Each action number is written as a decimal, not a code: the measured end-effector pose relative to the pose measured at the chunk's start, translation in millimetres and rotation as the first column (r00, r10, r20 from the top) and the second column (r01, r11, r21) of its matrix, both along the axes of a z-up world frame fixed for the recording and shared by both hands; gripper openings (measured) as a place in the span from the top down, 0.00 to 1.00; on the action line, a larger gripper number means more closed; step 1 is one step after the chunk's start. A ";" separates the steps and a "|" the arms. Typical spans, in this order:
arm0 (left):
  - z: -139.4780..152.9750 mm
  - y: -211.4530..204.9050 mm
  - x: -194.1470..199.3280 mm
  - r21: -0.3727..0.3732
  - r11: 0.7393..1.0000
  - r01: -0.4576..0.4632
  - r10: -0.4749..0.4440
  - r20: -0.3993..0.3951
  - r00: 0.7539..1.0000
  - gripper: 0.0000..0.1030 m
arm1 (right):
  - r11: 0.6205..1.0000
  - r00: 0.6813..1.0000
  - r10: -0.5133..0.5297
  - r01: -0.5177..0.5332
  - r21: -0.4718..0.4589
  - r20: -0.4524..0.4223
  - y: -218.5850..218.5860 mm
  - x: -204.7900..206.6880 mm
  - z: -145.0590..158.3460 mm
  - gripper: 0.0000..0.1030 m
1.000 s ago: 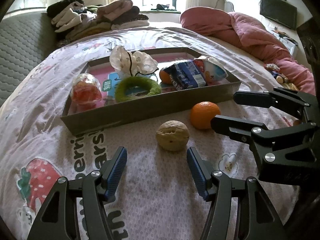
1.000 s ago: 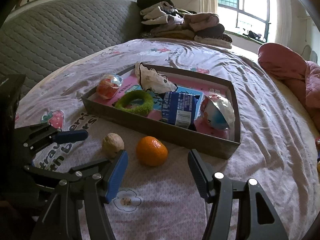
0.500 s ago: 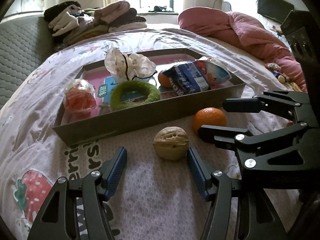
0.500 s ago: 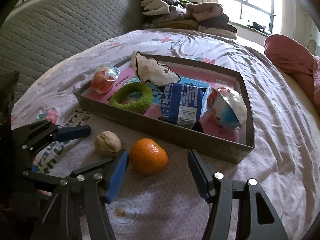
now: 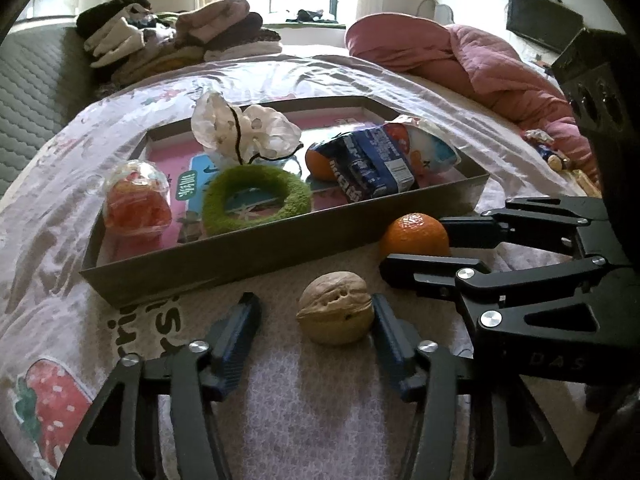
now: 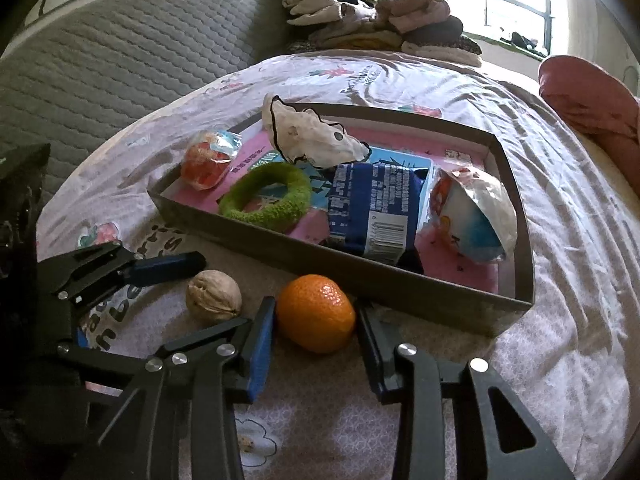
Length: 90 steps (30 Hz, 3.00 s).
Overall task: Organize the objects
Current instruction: 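Close the left tool on the walnut while the right tool grasps the orange, then lift and carry the walnut and orange over the pink tray with both tools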
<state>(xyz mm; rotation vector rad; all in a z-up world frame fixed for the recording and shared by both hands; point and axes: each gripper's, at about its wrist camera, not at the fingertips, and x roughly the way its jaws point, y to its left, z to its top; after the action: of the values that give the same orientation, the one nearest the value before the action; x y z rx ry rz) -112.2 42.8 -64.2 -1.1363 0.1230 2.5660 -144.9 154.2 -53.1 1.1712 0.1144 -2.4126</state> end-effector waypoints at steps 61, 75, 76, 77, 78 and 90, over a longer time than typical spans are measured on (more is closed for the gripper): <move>106.5 -44.3 -21.8 0.034 0.993 -0.115 0.120 -0.243 0.963 0.66 | 0.998 0.939 -0.016 -0.004 -0.058 -0.344 -14.1 -6.7 109.8 0.62; 110.6 -60.6 -40.9 0.030 0.988 -0.151 0.154 -0.250 0.956 0.66 | 0.998 0.914 -0.003 -0.022 -0.058 -0.406 -20.2 -15.5 122.6 0.62; 111.4 -63.4 -42.5 0.031 0.987 -0.158 0.161 -0.254 0.954 0.66 | 0.998 0.912 -0.004 -0.024 -0.062 -0.411 -20.1 -16.5 123.8 0.62; 112.3 -65.3 -43.5 0.033 0.986 -0.160 0.164 -0.254 0.953 0.66 | 0.998 0.911 -0.004 -0.024 -0.064 -0.412 -19.6 -17.6 124.7 0.62; 112.9 -66.9 -45.1 0.033 0.986 -0.163 0.166 -0.254 0.953 0.66 | 0.998 0.910 -0.006 -0.023 -0.065 -0.415 -19.4 -18.0 125.3 0.62; 100.5 -89.0 -62.0 0.036 0.975 -0.221 0.224 -0.215 0.951 0.66 | 0.998 0.916 0.003 -0.030 -0.061 -0.402 -27.0 -29.5 117.2 0.62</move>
<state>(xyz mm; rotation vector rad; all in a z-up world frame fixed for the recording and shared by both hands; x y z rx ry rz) -174.2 -46.2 36.3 -0.9060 0.0329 2.8836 -174.5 127.2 64.0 0.6260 0.1696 -2.5879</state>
